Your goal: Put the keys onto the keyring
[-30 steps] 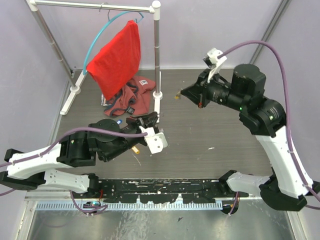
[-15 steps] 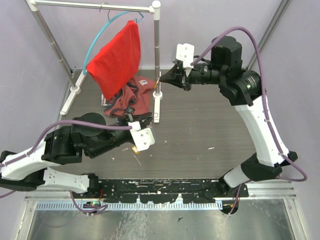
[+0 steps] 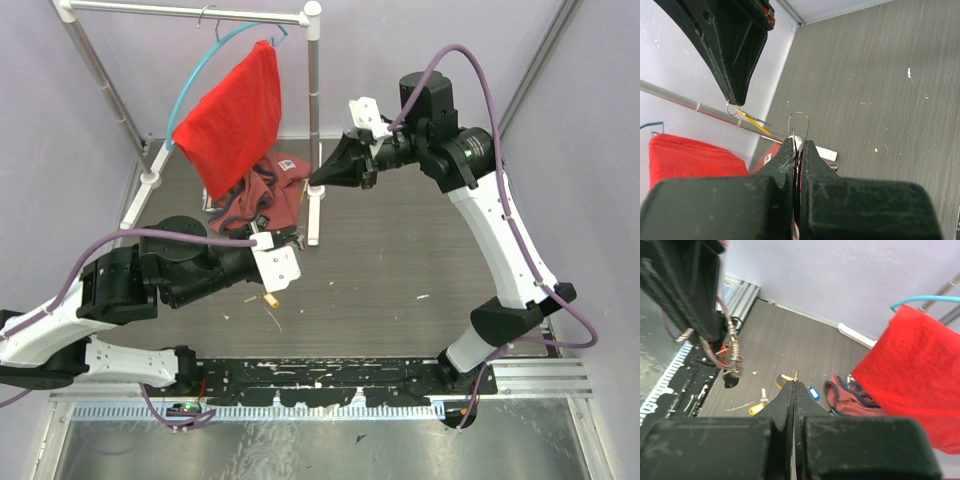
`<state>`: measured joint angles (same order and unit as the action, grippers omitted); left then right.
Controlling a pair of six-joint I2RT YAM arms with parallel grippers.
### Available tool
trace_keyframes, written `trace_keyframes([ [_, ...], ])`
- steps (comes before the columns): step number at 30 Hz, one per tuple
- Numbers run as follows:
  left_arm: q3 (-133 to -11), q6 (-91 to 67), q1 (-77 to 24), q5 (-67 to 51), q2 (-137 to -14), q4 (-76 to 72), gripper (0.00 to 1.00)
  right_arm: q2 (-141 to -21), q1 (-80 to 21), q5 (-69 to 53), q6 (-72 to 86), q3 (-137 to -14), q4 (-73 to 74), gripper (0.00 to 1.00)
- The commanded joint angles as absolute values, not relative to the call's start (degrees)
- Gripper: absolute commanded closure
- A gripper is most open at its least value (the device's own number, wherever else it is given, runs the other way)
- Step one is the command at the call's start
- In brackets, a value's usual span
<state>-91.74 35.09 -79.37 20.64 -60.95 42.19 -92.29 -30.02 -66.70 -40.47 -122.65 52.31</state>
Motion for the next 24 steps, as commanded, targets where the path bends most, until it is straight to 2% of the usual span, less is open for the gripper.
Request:
trace_keyframes([
  [1, -94.6, 34.4, -79.2, 18.3, -61.1, 41.9, 1.00, -86.2, -30.9, -72.8, -42.0, -119.9, 50.5, 0.99],
  [14, -99.1, 33.0, -79.2, 12.0, -64.7, 44.7, 1.00, -81.1, -33.7, -73.0, -44.6, -116.0, 54.8, 0.99],
  [24, -100.8, 33.2, -79.2, 11.5, -66.1, 45.6, 1.00, -79.8, -35.0, -72.8, -46.9, -114.9, 58.2, 0.99],
])
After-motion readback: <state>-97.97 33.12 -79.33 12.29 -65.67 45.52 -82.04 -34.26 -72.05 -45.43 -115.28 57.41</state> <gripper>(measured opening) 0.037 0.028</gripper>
